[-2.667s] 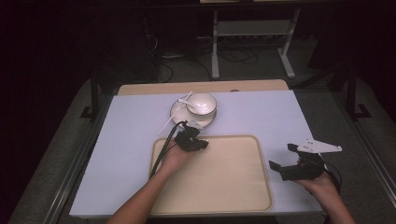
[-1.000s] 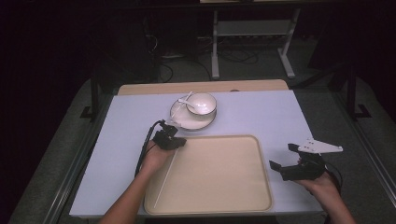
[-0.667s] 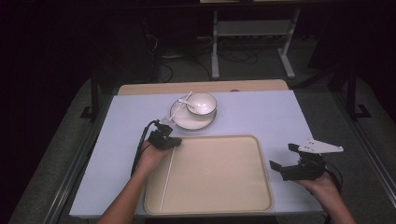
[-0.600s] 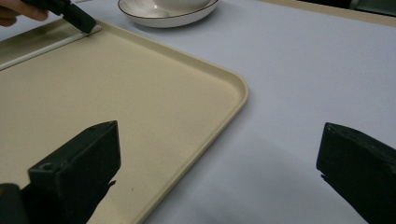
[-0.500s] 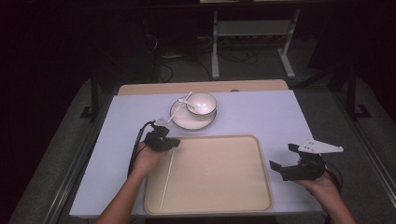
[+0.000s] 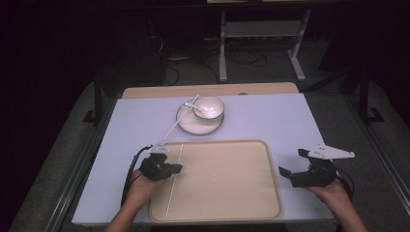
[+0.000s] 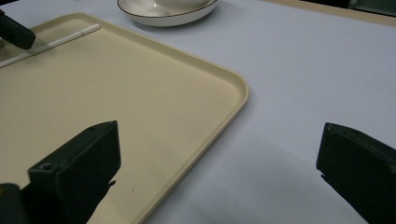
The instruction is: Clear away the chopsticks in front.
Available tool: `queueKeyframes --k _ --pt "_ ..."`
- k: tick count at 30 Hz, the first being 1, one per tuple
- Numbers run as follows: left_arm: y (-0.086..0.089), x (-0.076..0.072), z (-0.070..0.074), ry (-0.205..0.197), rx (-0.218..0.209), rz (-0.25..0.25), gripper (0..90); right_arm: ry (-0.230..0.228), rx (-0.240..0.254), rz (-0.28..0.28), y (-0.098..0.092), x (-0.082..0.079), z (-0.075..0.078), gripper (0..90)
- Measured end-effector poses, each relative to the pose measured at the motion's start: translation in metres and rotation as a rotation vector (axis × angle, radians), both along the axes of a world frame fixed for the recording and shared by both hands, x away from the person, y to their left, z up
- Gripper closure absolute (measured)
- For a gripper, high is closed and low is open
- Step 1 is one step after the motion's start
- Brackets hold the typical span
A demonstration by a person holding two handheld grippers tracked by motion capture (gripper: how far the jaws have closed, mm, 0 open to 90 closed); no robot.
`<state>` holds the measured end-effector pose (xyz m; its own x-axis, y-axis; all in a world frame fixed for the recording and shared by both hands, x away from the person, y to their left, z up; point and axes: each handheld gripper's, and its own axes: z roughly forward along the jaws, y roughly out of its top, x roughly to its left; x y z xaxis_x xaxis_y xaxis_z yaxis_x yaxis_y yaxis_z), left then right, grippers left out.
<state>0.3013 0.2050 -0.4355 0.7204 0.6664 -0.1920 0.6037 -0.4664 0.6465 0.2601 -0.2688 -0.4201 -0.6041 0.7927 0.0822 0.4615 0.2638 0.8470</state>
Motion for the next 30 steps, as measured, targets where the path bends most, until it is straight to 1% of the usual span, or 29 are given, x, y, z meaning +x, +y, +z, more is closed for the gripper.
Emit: queueKeyframes --k 2,4,7,10,13,17,24,30 --pt "-0.002 0.002 -0.002 -0.004 0.017 -0.001 88.2 -0.002 -0.002 0.003 0.001 0.0 0.0 0.0" --pt "-0.003 0.004 -0.004 -0.009 0.049 -0.007 88.2 0.0 -0.005 0.007 0.001 0.0 0.0 0.0" --pt "-0.002 0.005 -0.006 -0.012 0.07 0.0 88.5 -0.001 -0.003 0.006 0.002 0.0 0.0 0.0" --pt "0.001 0.006 -0.006 -0.015 0.078 0.005 88.5 0.002 -0.004 0.005 0.001 0.0 0.0 0.0" --pt "0.003 0.007 -0.006 -0.011 0.073 0.015 88.6 0.001 -0.002 0.006 0.001 0.0 0.0 0.0" --pt "0.006 0.009 -0.005 -0.01 0.081 0.025 88.6 0.001 -0.004 0.006 0.001 0.0 0.0 0.0" --pt "0.014 0.015 -0.006 -0.018 0.081 0.063 88.6 0.002 -0.004 0.005 0.002 0.001 0.0 0.0" --pt "0.022 0.018 -0.006 -0.017 0.077 0.096 88.6 0.0 -0.005 0.006 0.002 0.001 0.0 0.0"
